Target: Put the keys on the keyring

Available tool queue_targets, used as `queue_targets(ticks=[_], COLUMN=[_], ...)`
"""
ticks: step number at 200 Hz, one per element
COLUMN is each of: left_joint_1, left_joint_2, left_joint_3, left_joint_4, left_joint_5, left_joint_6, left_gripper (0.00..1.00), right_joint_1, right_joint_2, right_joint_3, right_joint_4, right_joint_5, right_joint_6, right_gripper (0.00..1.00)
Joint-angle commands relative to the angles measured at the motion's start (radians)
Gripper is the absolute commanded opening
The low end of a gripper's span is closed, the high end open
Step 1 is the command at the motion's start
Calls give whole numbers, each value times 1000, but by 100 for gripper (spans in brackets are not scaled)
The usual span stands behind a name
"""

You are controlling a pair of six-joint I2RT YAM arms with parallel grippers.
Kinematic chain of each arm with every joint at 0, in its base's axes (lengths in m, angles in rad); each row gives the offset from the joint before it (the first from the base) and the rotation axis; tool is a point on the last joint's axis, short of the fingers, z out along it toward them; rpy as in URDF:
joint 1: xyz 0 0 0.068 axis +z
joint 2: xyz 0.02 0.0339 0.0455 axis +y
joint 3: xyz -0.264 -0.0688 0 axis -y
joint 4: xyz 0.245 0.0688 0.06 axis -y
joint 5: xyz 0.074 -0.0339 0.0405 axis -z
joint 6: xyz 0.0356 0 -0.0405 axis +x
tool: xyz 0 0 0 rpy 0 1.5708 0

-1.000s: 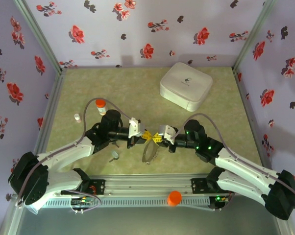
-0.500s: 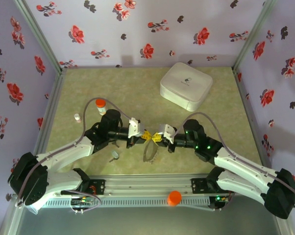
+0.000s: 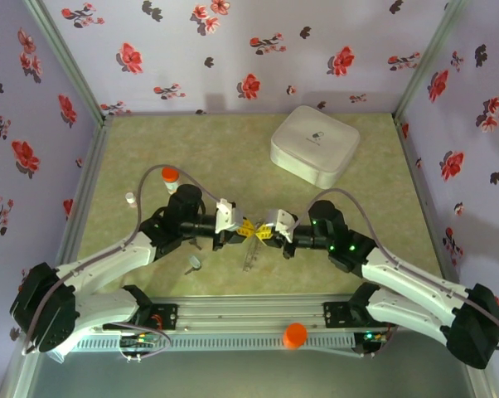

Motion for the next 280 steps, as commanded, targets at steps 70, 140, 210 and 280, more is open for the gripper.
queue_targets(ticks=[70, 140, 210, 280], left_joint_1=[-9, -9, 11, 49], left_joint_2=[-2, -10, -85, -180], left_joint_3=[40, 38, -9, -93], left_joint_4=[-24, -28, -29, 8], left_joint_5=[43, 43, -8, -33], left_joint_6=[14, 21, 11, -44], left_gripper=[0, 0, 40, 28], right_joint_1=[12, 11, 12, 13], right_joint_2=[20, 32, 8, 13], right_joint_3=[33, 34, 18, 24], right_joint_4=[87, 93, 72, 62], right_joint_5=[3, 4, 42, -17], right_joint_6=[18, 24, 10, -3], right_gripper=[1, 7, 0, 0])
